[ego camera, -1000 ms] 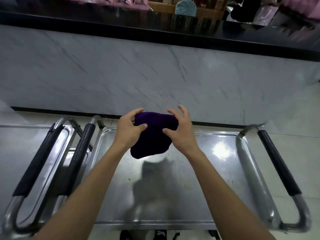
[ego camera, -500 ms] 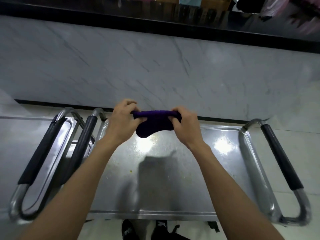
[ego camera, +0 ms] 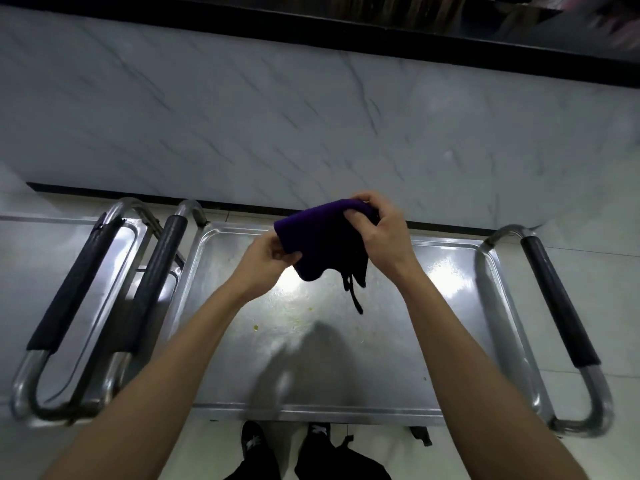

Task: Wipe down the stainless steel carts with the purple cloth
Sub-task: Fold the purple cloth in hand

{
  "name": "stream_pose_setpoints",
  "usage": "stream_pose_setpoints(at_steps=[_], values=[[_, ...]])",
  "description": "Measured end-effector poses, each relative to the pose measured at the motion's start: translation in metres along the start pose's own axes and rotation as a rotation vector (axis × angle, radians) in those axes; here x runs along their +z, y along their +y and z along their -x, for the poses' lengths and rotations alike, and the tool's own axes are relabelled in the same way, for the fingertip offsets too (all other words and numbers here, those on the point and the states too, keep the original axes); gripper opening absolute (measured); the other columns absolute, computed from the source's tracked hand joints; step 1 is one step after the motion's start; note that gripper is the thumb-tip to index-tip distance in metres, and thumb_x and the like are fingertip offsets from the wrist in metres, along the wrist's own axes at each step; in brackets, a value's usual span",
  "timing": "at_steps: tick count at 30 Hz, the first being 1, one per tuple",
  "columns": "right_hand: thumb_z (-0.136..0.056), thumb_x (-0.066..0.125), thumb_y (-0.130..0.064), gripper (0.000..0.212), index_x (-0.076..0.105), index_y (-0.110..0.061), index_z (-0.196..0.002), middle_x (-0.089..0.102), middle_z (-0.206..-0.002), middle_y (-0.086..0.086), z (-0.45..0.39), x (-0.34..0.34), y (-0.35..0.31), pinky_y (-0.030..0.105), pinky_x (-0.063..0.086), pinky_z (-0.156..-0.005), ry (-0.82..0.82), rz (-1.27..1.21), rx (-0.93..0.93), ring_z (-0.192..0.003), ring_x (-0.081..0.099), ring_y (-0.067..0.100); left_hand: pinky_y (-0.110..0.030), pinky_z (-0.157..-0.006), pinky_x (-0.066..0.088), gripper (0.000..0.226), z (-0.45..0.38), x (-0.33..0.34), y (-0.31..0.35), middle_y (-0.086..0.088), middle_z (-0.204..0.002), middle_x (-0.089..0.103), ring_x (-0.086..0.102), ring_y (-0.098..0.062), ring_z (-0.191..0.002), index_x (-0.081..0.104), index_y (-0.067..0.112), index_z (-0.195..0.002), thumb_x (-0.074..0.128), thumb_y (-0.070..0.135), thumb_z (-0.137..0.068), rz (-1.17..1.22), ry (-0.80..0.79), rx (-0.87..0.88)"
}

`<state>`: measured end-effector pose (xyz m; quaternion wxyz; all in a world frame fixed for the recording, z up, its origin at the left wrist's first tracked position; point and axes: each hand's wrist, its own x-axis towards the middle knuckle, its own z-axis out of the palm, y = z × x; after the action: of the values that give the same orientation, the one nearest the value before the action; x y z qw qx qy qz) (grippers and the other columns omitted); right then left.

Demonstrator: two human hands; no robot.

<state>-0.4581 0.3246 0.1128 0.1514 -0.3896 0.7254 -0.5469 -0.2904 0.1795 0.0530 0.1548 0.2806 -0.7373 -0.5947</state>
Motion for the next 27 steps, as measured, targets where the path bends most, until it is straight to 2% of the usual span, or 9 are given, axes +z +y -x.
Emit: stream_pose_setpoints(at_steps=[3, 6, 8, 11, 15, 18, 21, 24, 27], values=[[-0.097, 0.06, -0.014, 0.015, 0.067, -0.025, -0.104, 0.068, -0.093, -0.016, 0.003, -0.014, 0.009, 0.021, 0.054, -0.079, -0.007, 0.028, 0.02, -0.092, 0.064, 0.007, -0.03, -0.085, 0.06, 0.045, -0.004, 0.006, 0.004, 0.007, -0.107, 0.074, 0.07, -0.009, -0.103, 0.055, 0.031, -0.127, 0.063, 0.001, -0.094, 0.041, 0.001, 0.016], [-0.098, 0.059, -0.014, 0.019, 0.069, -0.025, -0.108, 0.07, -0.095, -0.017, 0.006, -0.027, 0.015, 0.017, 0.052, -0.077, 0.028, -0.008, 0.065, -0.094, 0.065, 0.004, -0.024, -0.085, 0.059, 0.036, -0.007, 0.011, 0.01, 0.015, -0.103, 0.075, 0.07, -0.005, -0.101, 0.066, 0.037, -0.114, 0.063, 0.006, -0.095, -0.036, -0.095, 0.022], [-0.097, 0.059, -0.012, 0.019, 0.07, -0.023, -0.108, 0.07, -0.095, -0.016, 0.006, -0.033, 0.019, 0.017, 0.051, -0.079, 0.049, -0.005, 0.074, -0.094, 0.065, 0.004, -0.025, -0.087, 0.058, 0.034, -0.008, 0.018, 0.01, 0.014, -0.108, 0.074, 0.069, -0.006, -0.103, 0.068, 0.031, -0.119, 0.063, 0.007, -0.096, -0.055, -0.103, 0.011], [-0.095, 0.061, -0.007, 0.022, 0.072, -0.022, -0.107, 0.071, -0.096, -0.015, 0.009, -0.04, 0.025, 0.017, 0.051, -0.081, 0.04, -0.008, 0.062, -0.096, 0.065, 0.005, -0.026, -0.088, 0.057, 0.035, -0.009, 0.027, 0.01, 0.014, -0.117, 0.069, 0.066, -0.007, -0.107, 0.06, 0.029, -0.132, 0.057, 0.012, -0.101, -0.089, 0.004, 0.013], [-0.09, 0.064, 0.003, 0.03, 0.073, -0.021, -0.104, 0.07, -0.101, -0.012, 0.019, -0.035, 0.036, 0.018, 0.052, -0.084, 0.033, 0.03, -0.023, -0.099, 0.064, 0.005, -0.032, -0.082, 0.057, 0.034, -0.017, 0.026, 0.016, 0.006, -0.111, 0.07, 0.066, -0.015, -0.106, 0.065, 0.023, -0.118, 0.052, -0.002, -0.099, -0.068, 0.141, 0.113], [-0.083, 0.067, 0.012, 0.027, 0.075, -0.009, -0.098, 0.07, -0.104, -0.001, 0.032, -0.024, 0.053, 0.024, 0.054, -0.084, 0.042, 0.166, -0.204, -0.098, 0.065, 0.008, -0.031, -0.077, 0.057, 0.05, -0.022, 0.023, 0.023, -0.002, -0.11, 0.072, 0.067, -0.022, -0.104, 0.071, 0.025, -0.109, 0.047, -0.016, -0.092, -0.008, 0.198, 0.088], [-0.08, 0.07, 0.014, 0.025, 0.076, -0.004, -0.096, 0.07, -0.111, 0.008, 0.045, -0.013, 0.075, 0.041, 0.053, -0.09, 0.055, 0.326, -0.311, -0.104, 0.066, 0.024, -0.04, -0.076, 0.06, 0.061, -0.023, 0.024, 0.028, -0.003, -0.103, 0.075, 0.07, -0.025, -0.099, 0.075, 0.031, -0.102, 0.042, -0.018, -0.089, 0.085, 0.224, 0.001], [-0.079, 0.069, 0.013, 0.033, 0.075, -0.005, -0.105, 0.067, -0.122, 0.01, 0.053, -0.006, 0.087, 0.047, 0.047, -0.099, -0.078, 0.452, -0.299, -0.114, 0.063, 0.029, -0.038, -0.08, 0.061, 0.058, -0.018, 0.029, 0.031, 0.0, -0.105, 0.076, 0.07, -0.018, -0.1, 0.076, 0.025, -0.106, 0.04, -0.017, -0.09, 0.014, 0.239, 0.014], [-0.087, 0.065, -0.004, 0.043, 0.063, -0.013, -0.13, 0.06, -0.136, 0.002, 0.056, 0.006, 0.082, 0.036, 0.041, -0.109, -0.192, 0.321, -0.145, -0.126, 0.054, 0.017, -0.029, -0.083, 0.06, 0.053, -0.011, 0.038, 0.034, 0.004, -0.105, 0.075, 0.068, -0.005, -0.1, 0.076, 0.021, -0.108, 0.043, -0.016, -0.087, -0.079, 0.29, 0.059]])
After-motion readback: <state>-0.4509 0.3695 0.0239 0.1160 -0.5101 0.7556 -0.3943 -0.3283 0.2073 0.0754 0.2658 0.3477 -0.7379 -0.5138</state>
